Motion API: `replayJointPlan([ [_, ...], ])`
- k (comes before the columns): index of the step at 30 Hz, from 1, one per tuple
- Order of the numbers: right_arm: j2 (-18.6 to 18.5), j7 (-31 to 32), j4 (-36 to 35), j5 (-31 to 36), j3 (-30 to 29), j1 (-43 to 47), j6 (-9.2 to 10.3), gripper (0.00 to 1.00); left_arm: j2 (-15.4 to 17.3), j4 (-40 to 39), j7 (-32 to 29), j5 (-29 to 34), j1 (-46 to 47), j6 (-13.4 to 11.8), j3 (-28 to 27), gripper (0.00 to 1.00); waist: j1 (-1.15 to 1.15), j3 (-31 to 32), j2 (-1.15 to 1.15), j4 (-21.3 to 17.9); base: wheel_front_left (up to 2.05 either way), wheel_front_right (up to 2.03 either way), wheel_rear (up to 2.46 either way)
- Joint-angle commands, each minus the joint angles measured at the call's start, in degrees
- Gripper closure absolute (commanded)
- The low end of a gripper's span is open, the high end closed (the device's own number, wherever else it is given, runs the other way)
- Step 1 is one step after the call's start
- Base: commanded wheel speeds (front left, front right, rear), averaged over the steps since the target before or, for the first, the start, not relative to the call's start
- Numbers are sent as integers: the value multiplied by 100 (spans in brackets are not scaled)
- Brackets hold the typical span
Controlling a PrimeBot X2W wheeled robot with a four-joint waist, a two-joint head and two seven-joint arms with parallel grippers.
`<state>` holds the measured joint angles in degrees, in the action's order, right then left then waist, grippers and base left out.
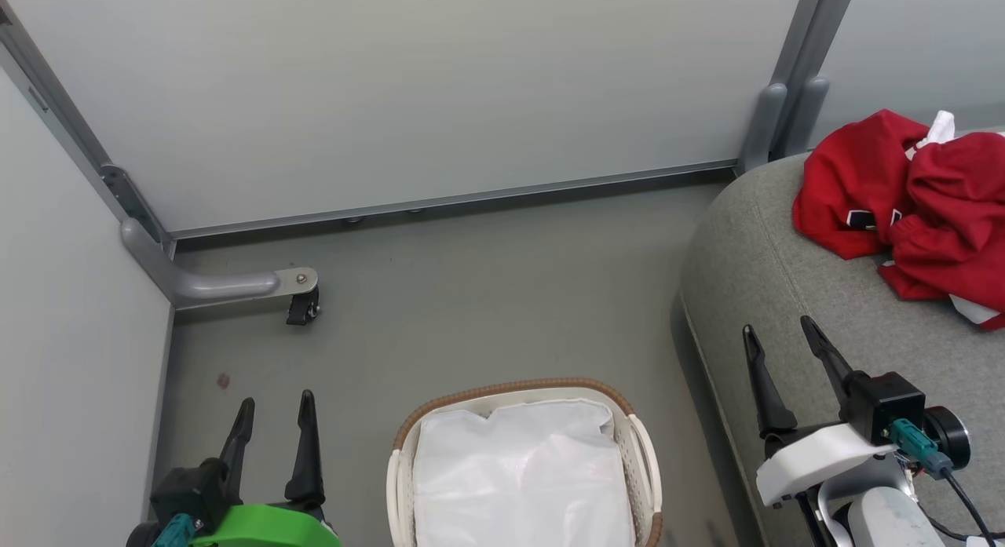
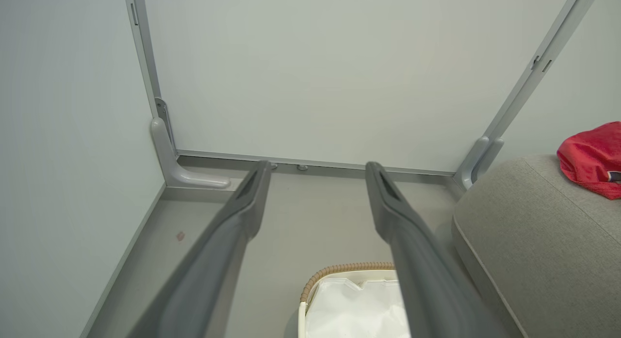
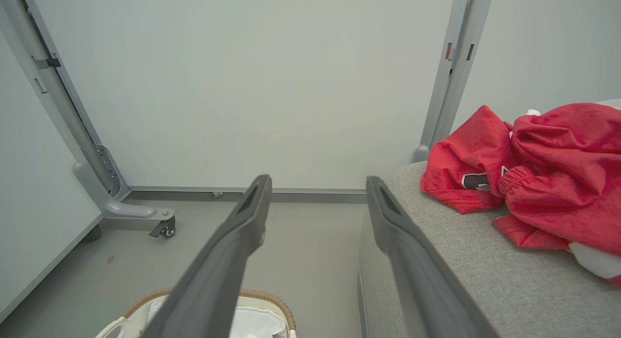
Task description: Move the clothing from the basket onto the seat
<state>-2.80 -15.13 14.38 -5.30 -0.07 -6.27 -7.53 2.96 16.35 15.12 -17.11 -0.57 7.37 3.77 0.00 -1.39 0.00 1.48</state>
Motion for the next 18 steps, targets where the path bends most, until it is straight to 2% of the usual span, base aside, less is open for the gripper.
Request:
replayJointPlan([
  [1, -21, -1, -29, -37, 14, 75, 8, 0, -4, -26, 4, -34, -84, 17, -4, 0, 0, 4, 0, -8, 0, 0, 0],
  [15, -19, -1, -14, -131, 66, 143, 8, 0, -4, -34, 4, -166, -80, 19, 57, 0, 0, 27, 0, -40, 0, 0, 0],
  [16, 3, -1, 5, -81, 62, 78, 0, 100, -10, -4, 0, -132, -8, 1, 54, 100, 0, 27, 0, -40, 0, 0, 0],
  [18, 24, 3, 104, -85, 60, 121, 0, 100, -15, 92, -3, -137, -18, 1, 59, 100, 0, 28, 0, -41, 0, 0, 0],
])
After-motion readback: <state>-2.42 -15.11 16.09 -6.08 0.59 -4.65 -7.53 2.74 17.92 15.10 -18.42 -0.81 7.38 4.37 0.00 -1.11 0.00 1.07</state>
